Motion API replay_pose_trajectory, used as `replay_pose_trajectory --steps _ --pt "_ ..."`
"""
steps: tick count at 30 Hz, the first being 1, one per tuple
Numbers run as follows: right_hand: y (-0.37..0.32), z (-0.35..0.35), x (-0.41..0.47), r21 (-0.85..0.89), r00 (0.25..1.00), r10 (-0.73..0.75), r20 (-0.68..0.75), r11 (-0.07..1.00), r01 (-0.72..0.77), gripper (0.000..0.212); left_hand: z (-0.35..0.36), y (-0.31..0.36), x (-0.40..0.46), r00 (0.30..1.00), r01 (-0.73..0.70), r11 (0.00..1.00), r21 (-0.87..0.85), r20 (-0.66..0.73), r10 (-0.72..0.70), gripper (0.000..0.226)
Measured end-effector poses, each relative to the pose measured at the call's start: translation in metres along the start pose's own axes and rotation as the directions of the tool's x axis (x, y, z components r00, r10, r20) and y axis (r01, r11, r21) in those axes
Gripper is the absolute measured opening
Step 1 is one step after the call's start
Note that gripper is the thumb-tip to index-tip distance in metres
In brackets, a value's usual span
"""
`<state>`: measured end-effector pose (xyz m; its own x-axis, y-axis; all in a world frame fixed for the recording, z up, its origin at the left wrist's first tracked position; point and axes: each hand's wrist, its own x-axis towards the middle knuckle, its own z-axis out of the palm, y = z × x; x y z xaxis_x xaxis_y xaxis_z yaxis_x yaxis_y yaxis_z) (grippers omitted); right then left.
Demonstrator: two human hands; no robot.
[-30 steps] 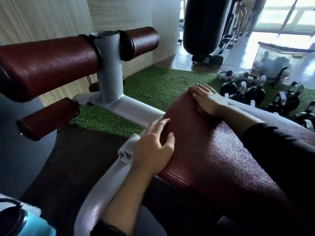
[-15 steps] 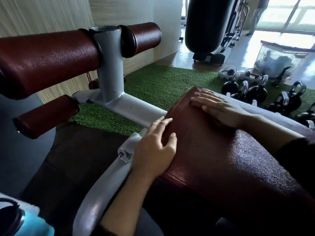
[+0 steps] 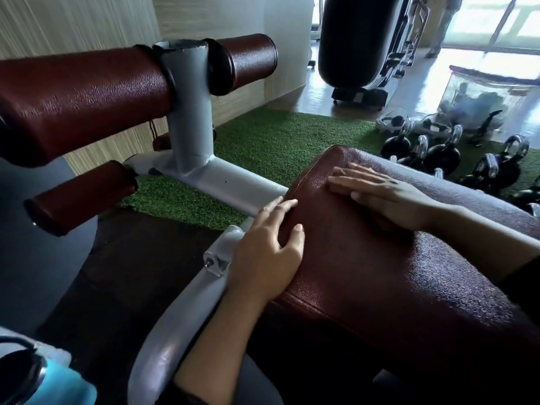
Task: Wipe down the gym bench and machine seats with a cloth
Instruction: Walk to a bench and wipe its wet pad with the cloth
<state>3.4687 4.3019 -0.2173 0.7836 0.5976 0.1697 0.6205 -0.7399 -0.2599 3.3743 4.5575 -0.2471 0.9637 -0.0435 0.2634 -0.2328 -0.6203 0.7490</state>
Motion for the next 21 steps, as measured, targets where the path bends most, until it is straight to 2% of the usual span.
replay_pose_trajectory --steps 3,6,8,12,14,16,21 --pt "0.008 0.003 0.033 -0.066 0.985 0.15 -0.08 0.986 -0.155 0.042 0.001 0.0 0.0 1.0 -0.011 1.0 -0.022 -0.003 0.011 0.042" --pt "-0.022 0.018 0.064 -0.079 0.96 0.249 -0.125 0.962 -0.26 0.043 0.001 0.0 0.0 0.999 -0.021 0.999 -0.044 -0.025 0.02 0.042" --pt "-0.044 0.026 0.063 -0.034 0.965 0.239 -0.105 0.969 -0.243 0.043 0.002 -0.001 0.0 0.999 -0.023 0.998 -0.051 -0.032 0.021 0.046" --pt "-0.058 0.021 0.013 0.056 0.999 0.016 -0.028 0.998 -0.014 0.046 0.002 -0.002 0.001 0.999 -0.038 0.998 -0.051 -0.023 0.037 0.044" --pt "-0.046 0.01 -0.007 0.086 0.999 -0.046 0.005 0.995 0.045 0.047 0.002 -0.003 0.0 0.999 -0.032 0.998 -0.046 -0.017 0.031 0.044" --pt "-0.026 0.002 -0.012 0.054 1.0 -0.018 -0.007 0.998 0.019 0.045 0.002 -0.002 0.0 1.0 -0.024 0.999 -0.048 -0.012 0.024 0.047" --pt "-0.014 0.009 0.028 -0.046 0.975 0.19 -0.113 0.98 -0.196 0.043 0.001 -0.001 0.001 1.0 -0.01 0.998 -0.065 -0.019 0.009 0.042"
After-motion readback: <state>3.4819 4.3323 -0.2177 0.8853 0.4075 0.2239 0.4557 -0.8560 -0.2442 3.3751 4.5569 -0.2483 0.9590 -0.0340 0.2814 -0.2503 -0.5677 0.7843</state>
